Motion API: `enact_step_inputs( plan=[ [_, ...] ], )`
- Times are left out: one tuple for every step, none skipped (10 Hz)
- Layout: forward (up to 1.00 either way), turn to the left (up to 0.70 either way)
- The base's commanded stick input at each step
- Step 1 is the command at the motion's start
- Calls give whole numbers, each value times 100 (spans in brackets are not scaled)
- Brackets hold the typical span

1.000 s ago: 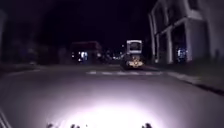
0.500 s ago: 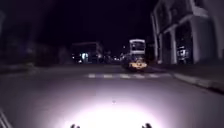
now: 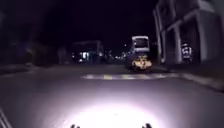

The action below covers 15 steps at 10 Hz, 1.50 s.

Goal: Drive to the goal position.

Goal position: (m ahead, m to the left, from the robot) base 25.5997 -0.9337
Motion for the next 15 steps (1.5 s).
enact_step_inputs(
  plan=[
    [85,0],
    [85,0],
    [85,0],
    [85,-1],
    [85,-9],
    [85,-26],
    [85,-34],
    [85,-22],
    [85,-2],
    [85,0],
    [85,0],
    [85,0],
    [85,0],
    [85,0],
    [85,0]
  ],
)
